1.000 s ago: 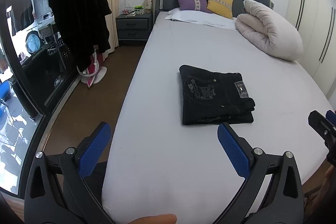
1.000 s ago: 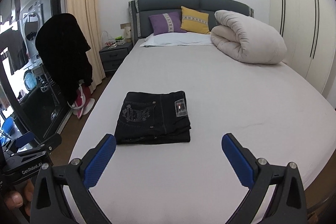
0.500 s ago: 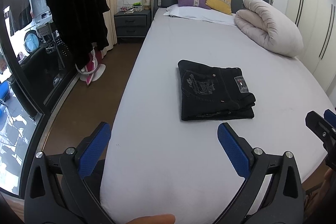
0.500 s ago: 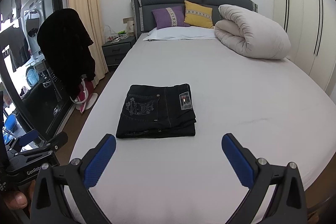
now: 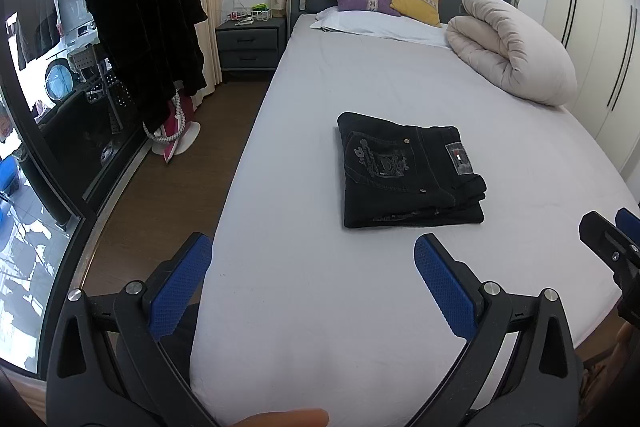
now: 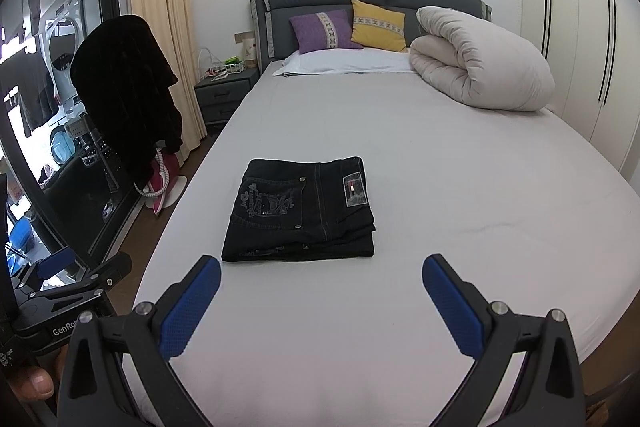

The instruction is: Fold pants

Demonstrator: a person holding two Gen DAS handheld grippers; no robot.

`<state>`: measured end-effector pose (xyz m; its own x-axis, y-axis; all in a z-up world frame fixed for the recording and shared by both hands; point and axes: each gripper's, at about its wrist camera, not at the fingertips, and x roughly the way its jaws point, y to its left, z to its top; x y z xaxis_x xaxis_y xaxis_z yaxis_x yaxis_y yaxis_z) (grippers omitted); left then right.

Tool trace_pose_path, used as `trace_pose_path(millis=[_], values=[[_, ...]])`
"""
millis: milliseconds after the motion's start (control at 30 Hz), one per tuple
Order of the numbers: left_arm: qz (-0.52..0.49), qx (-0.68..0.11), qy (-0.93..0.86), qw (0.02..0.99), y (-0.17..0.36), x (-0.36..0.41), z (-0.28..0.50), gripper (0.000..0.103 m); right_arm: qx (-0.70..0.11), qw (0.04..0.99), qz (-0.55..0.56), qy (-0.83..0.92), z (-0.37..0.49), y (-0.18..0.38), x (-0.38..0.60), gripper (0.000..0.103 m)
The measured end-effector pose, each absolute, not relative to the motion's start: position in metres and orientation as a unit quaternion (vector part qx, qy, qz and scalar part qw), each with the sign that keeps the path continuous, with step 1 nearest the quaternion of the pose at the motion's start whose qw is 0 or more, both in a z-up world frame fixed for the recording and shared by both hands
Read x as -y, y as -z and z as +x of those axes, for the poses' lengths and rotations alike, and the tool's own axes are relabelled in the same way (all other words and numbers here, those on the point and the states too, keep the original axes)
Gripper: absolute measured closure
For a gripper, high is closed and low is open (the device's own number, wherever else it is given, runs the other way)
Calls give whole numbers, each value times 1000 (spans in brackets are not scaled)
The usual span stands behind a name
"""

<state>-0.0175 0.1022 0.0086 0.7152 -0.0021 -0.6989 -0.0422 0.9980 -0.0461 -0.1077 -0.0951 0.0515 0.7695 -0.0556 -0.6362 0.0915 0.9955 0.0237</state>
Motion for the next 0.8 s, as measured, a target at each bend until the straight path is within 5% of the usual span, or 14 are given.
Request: trace_pose_path(millis=[800], values=[[-25,-382,-13,924,-3,-100,-17,0,-338,940,28,38,-108,-51,97,0]])
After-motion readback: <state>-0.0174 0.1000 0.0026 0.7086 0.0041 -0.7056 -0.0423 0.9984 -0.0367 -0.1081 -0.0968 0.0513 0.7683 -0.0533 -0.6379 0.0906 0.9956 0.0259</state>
